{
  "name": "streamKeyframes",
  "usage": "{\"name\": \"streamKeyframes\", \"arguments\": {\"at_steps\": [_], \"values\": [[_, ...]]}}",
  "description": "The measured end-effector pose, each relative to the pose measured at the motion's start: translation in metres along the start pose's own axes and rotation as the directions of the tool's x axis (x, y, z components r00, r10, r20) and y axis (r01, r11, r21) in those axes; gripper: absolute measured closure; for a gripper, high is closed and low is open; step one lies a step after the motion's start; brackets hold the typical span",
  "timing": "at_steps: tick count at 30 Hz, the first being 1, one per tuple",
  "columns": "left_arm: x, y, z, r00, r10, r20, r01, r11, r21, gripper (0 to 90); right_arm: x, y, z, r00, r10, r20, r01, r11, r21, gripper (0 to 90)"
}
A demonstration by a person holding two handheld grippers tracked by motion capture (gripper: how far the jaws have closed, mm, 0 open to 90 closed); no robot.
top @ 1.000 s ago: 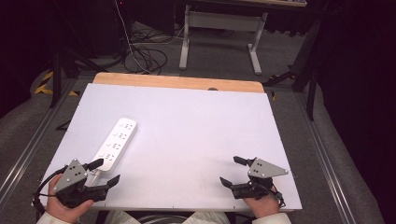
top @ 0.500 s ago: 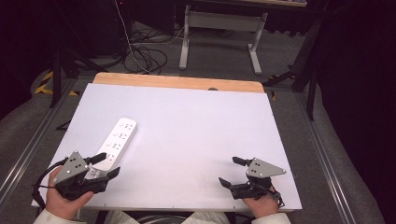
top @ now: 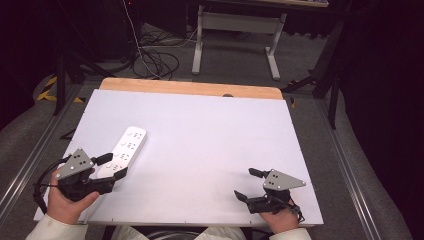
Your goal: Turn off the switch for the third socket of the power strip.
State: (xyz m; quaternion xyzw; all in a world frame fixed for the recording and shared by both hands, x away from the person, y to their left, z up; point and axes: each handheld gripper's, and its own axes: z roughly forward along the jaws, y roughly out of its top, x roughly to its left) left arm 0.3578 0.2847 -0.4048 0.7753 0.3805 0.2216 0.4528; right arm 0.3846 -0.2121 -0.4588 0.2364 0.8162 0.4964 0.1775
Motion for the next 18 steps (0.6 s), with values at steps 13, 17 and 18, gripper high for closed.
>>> {"name": "streamKeyframes", "arguments": {"at_steps": [13,17,18], "values": [[0.007,0.017,0.007,0.9998,0.016,-0.009,-0.015,0.9992,0.037,33.2,-0.001,0.0,-0.001,1.0,0.002,0.002,-0.002,1.0,-0.001,14.9],[0.01,0.022,0.009,0.9988,0.036,-0.034,-0.034,0.9982,0.05,33.2,-0.001,0.0,0.0,1.0,0.002,0.001,-0.002,1.0,-0.001,14.9],[0.011,0.022,0.01,0.9989,0.032,-0.033,-0.031,0.9983,0.049,33.2,-0.001,0.0,0.0,1.0,0.002,0.0,-0.002,1.0,-0.001,14.9]]}}
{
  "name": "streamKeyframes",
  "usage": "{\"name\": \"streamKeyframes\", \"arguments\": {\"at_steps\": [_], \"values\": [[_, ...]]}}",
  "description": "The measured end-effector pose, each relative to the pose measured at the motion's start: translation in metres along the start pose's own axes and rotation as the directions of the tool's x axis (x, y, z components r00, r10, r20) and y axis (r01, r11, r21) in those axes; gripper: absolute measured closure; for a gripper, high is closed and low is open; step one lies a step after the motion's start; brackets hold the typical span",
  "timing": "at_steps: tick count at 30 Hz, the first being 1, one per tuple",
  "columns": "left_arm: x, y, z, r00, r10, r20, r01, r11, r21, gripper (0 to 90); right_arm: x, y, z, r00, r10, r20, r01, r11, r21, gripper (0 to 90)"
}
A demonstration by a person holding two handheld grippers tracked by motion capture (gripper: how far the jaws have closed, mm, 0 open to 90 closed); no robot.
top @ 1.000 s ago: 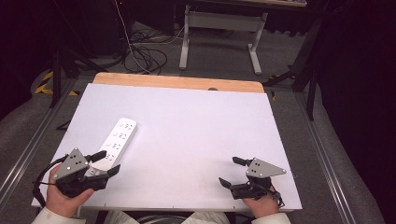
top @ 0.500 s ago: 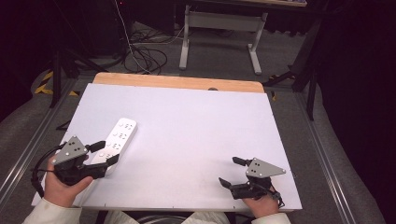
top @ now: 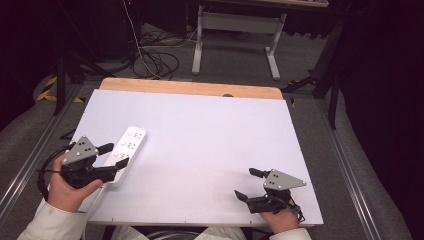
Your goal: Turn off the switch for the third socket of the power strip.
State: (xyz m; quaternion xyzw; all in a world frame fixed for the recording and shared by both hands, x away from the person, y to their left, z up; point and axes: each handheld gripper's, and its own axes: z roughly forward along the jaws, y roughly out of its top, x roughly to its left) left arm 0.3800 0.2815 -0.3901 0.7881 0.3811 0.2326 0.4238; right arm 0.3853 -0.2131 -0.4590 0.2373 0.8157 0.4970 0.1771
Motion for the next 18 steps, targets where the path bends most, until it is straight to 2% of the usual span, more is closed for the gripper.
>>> {"name": "streamKeyframes", "arguments": {"at_steps": [5,11,13,14,18], "values": [[0.004,0.004,0.005,0.9999,-0.004,-0.011,0.004,0.9999,0.009,33.9,0.0,0.0,0.0,1.0,0.002,0.0,-0.002,1.0,0.003,14.9],[0.009,0.008,0.014,0.9999,-0.016,0.001,0.016,0.9994,0.031,36.4,0.0,0.0,0.0,1.0,0.002,-0.002,-0.002,1.0,0.002,14.9],[0.01,0.009,0.016,0.9999,-0.009,0.006,0.008,0.999,0.043,37.0,0.0,0.0,0.0,1.0,0.002,-0.002,-0.002,1.0,0.002,14.9],[0.011,0.009,0.019,1.0,0.002,-0.004,-0.001,0.9987,0.051,37.1,0.0,0.0,0.0,1.0,0.001,-0.002,-0.001,1.0,0.002,14.9],[0.013,0.009,0.02,1.0,0.006,-0.006,-0.005,0.9984,0.056,41.1,0.0,0.0,0.0,1.0,0.002,-0.002,-0.002,1.0,0.003,14.9]]}}
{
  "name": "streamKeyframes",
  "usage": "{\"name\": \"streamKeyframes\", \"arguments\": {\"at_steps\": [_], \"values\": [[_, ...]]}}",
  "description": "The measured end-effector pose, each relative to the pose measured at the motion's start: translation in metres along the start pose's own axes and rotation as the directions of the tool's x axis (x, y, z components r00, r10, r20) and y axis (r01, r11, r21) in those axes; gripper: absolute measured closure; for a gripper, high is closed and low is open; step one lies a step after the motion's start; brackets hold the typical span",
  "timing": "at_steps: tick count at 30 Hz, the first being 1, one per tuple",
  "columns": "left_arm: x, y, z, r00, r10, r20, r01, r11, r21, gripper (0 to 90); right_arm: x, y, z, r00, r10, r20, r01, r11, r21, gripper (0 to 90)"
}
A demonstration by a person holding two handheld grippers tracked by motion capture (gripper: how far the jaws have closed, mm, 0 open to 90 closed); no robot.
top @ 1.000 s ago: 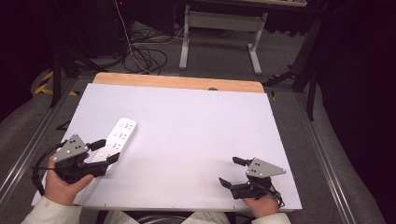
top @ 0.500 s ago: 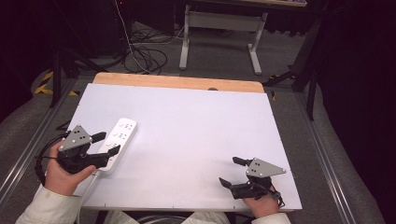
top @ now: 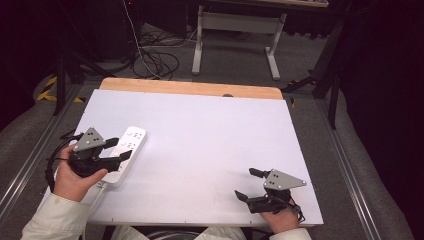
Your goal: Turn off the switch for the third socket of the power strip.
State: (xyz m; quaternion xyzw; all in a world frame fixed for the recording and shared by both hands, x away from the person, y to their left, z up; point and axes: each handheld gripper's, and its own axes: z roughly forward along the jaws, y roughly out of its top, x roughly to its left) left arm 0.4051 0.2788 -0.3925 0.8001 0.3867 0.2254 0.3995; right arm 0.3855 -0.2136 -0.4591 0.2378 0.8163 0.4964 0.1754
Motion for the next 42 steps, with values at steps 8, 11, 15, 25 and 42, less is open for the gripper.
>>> {"name": "streamKeyframes", "arguments": {"at_steps": [8,11,15,25,42], "values": [[0.015,-0.001,0.001,0.997,-0.066,0.04,0.065,0.997,0.043,76.6,0.0,0.0,0.001,1.0,-0.003,-0.004,0.003,1.0,-0.001,14.9],[0.019,-0.001,0.002,0.9957,-0.085,0.036,0.083,0.9953,0.049,86.6,0.0,0.0,0.001,1.0,-0.002,-0.004,0.002,1.0,0.001,14.9],[0.026,-0.001,0.008,0.9942,-0.106,0.02,0.104,0.9923,0.068,89.9,0.0,0.0,0.001,1.0,-0.004,-0.005,0.004,1.0,0.006,14.9],[0.043,-0.007,0.025,0.9846,-0.174,-0.02,0.174,0.9839,0.039,90.0,0.0,0.0,0.001,1.0,-0.005,-0.006,0.005,1.0,0.009,15.1],[0.062,-0.029,0.057,0.9801,-0.186,-0.07,0.187,0.9824,0.003,90.0,0.0,0.0,0.001,0.9999,-0.007,-0.01,0.007,1.0,0.009,15.1]]}}
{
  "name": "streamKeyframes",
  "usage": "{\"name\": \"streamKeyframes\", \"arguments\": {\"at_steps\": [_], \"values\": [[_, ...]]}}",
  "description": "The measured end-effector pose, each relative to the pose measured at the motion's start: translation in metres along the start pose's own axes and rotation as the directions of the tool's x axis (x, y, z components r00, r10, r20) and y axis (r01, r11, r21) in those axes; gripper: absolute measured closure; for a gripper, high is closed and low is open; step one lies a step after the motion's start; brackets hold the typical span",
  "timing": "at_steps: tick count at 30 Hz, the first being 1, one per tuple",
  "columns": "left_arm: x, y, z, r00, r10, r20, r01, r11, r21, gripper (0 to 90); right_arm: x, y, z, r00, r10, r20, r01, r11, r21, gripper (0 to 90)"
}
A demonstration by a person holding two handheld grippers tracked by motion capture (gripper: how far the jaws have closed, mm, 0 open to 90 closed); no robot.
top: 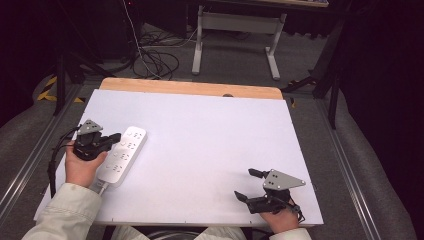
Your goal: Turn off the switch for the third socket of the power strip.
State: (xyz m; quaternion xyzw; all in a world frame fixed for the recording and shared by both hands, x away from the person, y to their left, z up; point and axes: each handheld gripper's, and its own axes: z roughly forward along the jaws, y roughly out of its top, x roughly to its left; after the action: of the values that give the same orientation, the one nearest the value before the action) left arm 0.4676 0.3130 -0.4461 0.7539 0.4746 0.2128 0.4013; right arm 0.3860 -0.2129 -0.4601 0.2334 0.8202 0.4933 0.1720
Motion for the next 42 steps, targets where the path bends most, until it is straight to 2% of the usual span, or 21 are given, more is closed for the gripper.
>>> {"name": "streamKeyframes", "arguments": {"at_steps": [6,15,17,25,42], "values": [[0.001,-0.001,0.007,1.0,0.004,-0.001,-0.004,1.0,0.006,90.0,0.0,0.0,0.0,1.0,0.001,-0.002,-0.001,1.0,0.001,15.1],[0.003,-0.002,0.016,0.9999,0.002,-0.011,-0.002,0.9991,0.042,89.9,0.0,0.0,0.0,1.0,0.002,-0.006,-0.002,1.0,0.0,15.1],[0.002,-0.003,0.018,0.9996,0.016,-0.021,-0.015,0.9985,0.053,90.0,0.0,0.0,0.0,1.0,0.003,-0.008,-0.003,1.0,0.0,15.1],[0.0,-0.004,0.022,0.9992,0.025,-0.031,-0.022,0.9961,0.085,90.0,0.0,0.0,0.0,1.0,0.002,-0.01,-0.002,1.0,0.001,15.1],[-0.002,-0.006,0.025,0.9973,0.052,-0.052,-0.046,0.9936,0.103,90.0,0.0,0.0,0.0,0.9999,0.003,-0.013,-0.003,1.0,0.004,15.7]]}}
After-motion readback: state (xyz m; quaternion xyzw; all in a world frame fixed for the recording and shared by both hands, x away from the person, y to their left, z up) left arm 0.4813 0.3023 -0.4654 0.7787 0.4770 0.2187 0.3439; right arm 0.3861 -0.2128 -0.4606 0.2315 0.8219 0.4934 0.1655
